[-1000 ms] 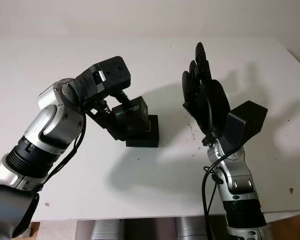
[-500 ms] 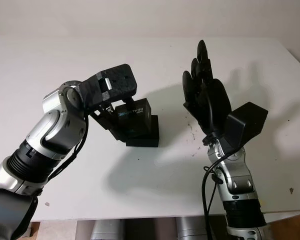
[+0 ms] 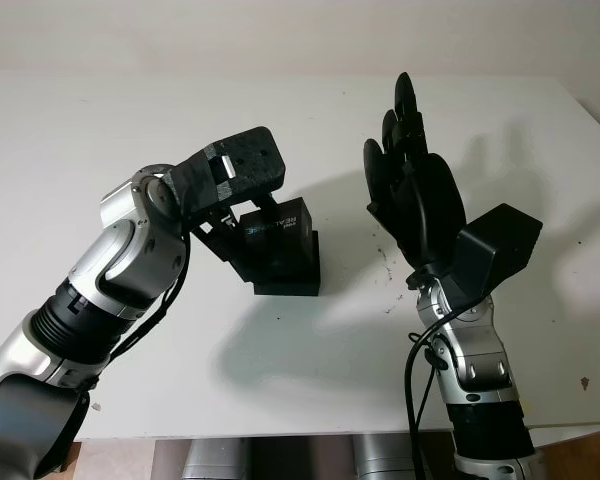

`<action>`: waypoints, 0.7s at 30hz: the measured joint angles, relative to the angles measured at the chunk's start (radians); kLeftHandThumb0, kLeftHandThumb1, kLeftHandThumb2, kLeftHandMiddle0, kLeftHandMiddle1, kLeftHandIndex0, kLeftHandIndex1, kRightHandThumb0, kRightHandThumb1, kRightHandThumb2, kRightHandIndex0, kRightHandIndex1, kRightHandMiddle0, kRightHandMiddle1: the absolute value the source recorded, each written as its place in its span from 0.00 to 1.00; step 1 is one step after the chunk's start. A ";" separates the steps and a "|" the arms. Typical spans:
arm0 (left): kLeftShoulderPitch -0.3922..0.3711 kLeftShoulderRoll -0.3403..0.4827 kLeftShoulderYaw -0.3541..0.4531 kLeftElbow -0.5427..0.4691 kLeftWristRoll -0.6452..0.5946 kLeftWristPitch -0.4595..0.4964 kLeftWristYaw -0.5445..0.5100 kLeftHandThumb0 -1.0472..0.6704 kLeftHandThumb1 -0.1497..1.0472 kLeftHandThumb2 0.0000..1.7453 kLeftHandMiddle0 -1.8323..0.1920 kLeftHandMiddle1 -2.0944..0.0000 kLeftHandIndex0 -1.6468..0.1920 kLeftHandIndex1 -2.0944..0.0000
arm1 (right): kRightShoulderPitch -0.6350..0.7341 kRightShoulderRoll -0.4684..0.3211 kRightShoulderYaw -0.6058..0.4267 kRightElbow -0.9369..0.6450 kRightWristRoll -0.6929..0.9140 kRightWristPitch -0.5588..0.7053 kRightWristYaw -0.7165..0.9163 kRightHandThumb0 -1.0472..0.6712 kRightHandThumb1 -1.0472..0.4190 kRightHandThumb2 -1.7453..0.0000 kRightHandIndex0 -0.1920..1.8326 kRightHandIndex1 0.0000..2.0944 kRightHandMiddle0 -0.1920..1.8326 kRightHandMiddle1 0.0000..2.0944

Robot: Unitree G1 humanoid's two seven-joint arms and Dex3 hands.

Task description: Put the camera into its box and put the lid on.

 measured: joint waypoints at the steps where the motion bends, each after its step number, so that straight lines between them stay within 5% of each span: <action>1: -0.001 -0.002 -0.001 0.003 0.000 0.005 0.003 0.54 0.93 0.03 0.72 0.36 0.74 0.29 | 0.001 0.000 0.001 0.000 0.001 0.000 0.001 0.16 0.00 0.71 0.00 0.00 0.00 0.02; 21: -0.033 -0.021 -0.053 0.042 -0.007 0.043 0.034 0.53 0.93 0.03 0.72 0.30 0.76 0.30 | 0.010 0.008 0.003 -0.026 0.019 -0.001 0.005 0.15 0.00 0.72 0.00 0.00 0.00 0.02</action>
